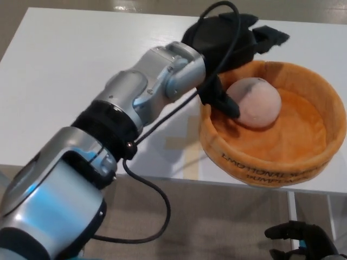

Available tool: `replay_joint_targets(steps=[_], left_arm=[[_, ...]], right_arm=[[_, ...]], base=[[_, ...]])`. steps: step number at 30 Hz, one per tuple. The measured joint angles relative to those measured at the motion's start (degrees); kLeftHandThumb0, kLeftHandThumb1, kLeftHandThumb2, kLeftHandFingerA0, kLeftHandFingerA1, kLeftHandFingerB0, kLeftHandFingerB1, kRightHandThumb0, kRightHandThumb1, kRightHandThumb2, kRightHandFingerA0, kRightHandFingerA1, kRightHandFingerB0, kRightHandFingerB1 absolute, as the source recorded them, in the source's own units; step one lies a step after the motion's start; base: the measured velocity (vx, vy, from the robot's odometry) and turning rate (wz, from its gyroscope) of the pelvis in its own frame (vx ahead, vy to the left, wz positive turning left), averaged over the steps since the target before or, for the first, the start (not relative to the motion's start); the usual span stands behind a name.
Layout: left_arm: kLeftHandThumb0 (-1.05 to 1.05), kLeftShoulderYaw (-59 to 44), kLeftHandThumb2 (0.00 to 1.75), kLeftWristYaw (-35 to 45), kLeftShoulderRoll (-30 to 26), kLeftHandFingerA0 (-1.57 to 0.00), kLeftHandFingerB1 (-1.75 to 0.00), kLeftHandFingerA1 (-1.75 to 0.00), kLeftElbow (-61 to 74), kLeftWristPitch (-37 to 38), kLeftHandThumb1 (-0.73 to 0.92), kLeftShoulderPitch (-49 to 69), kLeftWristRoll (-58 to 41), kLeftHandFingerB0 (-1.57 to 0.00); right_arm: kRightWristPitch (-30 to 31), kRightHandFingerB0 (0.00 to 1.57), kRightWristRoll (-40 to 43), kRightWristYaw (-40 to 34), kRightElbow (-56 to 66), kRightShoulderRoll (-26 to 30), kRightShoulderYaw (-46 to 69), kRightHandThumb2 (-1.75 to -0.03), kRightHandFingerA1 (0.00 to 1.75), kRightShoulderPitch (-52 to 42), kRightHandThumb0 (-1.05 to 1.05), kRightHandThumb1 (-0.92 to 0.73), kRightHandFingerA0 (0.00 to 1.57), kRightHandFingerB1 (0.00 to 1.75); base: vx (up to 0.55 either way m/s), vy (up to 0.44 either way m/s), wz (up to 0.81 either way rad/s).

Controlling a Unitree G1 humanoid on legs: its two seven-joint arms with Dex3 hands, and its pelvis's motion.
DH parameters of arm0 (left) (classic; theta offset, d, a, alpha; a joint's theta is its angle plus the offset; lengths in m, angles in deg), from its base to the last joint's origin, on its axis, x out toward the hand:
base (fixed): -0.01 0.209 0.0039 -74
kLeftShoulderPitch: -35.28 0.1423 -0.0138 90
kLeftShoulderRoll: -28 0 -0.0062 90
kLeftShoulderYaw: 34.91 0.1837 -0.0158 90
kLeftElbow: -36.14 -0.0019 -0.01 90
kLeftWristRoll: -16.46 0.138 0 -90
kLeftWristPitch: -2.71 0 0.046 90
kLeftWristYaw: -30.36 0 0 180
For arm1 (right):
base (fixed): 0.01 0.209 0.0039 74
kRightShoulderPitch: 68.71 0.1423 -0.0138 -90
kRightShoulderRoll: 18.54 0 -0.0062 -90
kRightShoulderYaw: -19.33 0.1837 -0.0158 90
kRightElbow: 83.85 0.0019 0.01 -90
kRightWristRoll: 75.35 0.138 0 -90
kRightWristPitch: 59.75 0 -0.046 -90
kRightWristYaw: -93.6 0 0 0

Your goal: Use the left hand to pick up the pink round toy on the left and place it inside the orange plate on the desk.

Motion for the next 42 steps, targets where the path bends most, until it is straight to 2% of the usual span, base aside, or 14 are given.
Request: replay_joint_targets(steps=[12, 13, 14, 16, 17, 19, 20, 23, 24, 34, 35, 37, 38, 42], left_arm=[[-0.69, -9.43, 0.82, 2.15, -9.34, 0.00, -0.22, 0.00, 17.70, 1.84, 0.42, 0.75, -2.64, -0.13], [-0.79, -10.39, 0.60, 2.40, -10.08, 0.00, -0.27, -0.12, 19.41, 2.09, 0.44, 1.28, -3.10, -0.09], [-0.33, -12.06, 0.80, 2.99, -11.53, 0.00, -0.47, -0.48, 23.01, 2.45, 0.16, 2.42, -3.92, 0.00], [-0.33, -13.66, 0.80, 3.53, -12.72, 0.00, -0.47, -0.48, 26.75, 2.65, 0.16, 3.90, -4.77, 0.00], [-0.61, -14.49, 0.68, 3.78, -13.34, -0.20, -0.36, -0.38, 28.85, 2.72, 0.38, 4.94, -5.25, -0.13], [-0.57, -16.03, 0.67, 4.36, -14.45, -0.34, -0.36, -0.42, 32.88, 2.82, 0.39, 7.25, -6.12, -0.17], [-0.54, -16.52, 0.67, 4.56, -14.77, -0.52, -0.37, -0.49, 34.28, 2.86, 0.40, 8.08, -6.47, -0.22], [-0.40, -19.38, 0.54, 5.65, -16.54, -0.49, -0.30, -0.41, 41.81, 3.33, 0.46, 13.58, -9.25, -0.26], [-0.40, -19.99, 0.65, 5.94, -16.80, -0.38, -0.35, -0.48, 43.42, 3.35, 0.43, 14.98, -10.07, -0.17], [-0.26, -24.24, 0.58, 8.97, -19.51, -0.50, -0.30, -0.47, 53.65, 2.61, 0.62, 25.62, -17.73, -0.27], [-0.21, -24.97, 0.91, 9.78, -20.33, -0.42, -0.47, -0.62, 55.23, 2.47, 0.46, 28.09, -19.41, -0.11], [-0.18, -26.04, 0.92, 10.87, -21.40, -0.41, -0.47, -0.61, 57.13, 2.36, 0.48, 31.80, -21.63, -0.10], [-0.16, -26.64, 0.93, 11.60, -22.14, -0.43, -0.47, -0.62, 58.27, 2.32, 0.50, 34.29, -22.93, -0.11], [-0.14, -27.94, 0.96, 13.31, -23.75, -0.44, -0.47, -0.62, 60.80, 2.29, 0.53, 40.60, -25.99, -0.11]], right_arm=[[-0.05, 0.65, -0.04, 0.03, -0.01, 0.01, -0.16, -0.58, 0.88, 0.05, -0.14, -0.59, 0.66, 0.77], [-0.06, 0.65, -0.04, 0.03, 0.00, 0.03, -0.15, -0.58, 0.88, 0.09, -0.14, -0.59, 0.66, 0.76], [-0.06, 0.64, -0.03, 0.05, 0.00, 0.10, -0.13, -0.58, 0.86, 0.14, -0.14, -0.58, 0.64, 0.76], [-0.05, 0.64, -0.02, 0.10, 0.01, 0.16, -0.09, -0.58, 0.86, 0.24, -0.14, -0.58, 0.64, 0.76], [-0.06, 0.66, -0.01, 0.12, 0.03, 0.17, -0.09, -0.58, 0.87, 0.32, -0.15, -0.58, 0.65, 0.77], [-0.06, 0.66, -0.02, 0.14, 0.04, 0.20, -0.09, -0.57, 0.88, 0.39, -0.16, -0.59, 0.67, 0.76], [-0.06, 0.65, -0.02, 0.15, 0.04, 0.21, -0.09, -0.83, 0.87, 0.40, -0.20, -0.43, 0.72, 0.78], [-0.06, 0.65, -0.02, 0.17, 0.03, 0.24, -0.09, -0.83, 0.88, 0.40, -0.21, -0.43, 0.73, 0.78], [-0.06, 0.66, -0.02, 0.17, 0.03, 0.24, -0.09, -0.57, 0.86, 0.40, -0.14, -0.59, 0.67, 0.76], [-0.07, 0.64, -0.01, 0.16, 0.08, 0.25, -0.05, -0.57, 0.84, 0.61, -0.13, -0.59, 0.64, 0.75], [-0.07, 0.64, -0.01, 0.16, 0.09, 0.27, -0.04, -0.57, 0.86, 0.69, -0.14, -0.59, 0.65, 0.75], [-0.06, 0.65, -0.01, 0.16, 0.12, 0.27, -0.03, -0.84, 0.86, 0.78, -0.20, -0.42, 0.69, 0.79], [-0.06, 0.65, -0.01, 0.16, 0.14, 0.28, -0.02, -0.58, 0.86, 0.84, -0.15, -0.59, 0.64, 0.76], [-0.07, 0.64, -0.01, 0.15, 0.17, 0.31, -0.02, -0.57, 0.83, 0.91, -0.15, -0.60, 0.63, 0.74]], base=[[0.00, 0.000, 0.00], [0.00, 0.000, 0.00], [0.00, 0.000, 0.00], [0.00, 0.000, 0.00], [0.00, 0.000, 0.00], [0.00, 0.000, 0.00], [0.00, 0.000, 0.00], [0.00, 0.000, 0.00], [0.00, 0.000, 0.00], [0.00, 0.000, 0.00], [0.00, 0.000, 0.00], [0.00, 0.000, 0.00], [0.00, 0.000, 0.00], [0.00, 0.000, 0.00]])
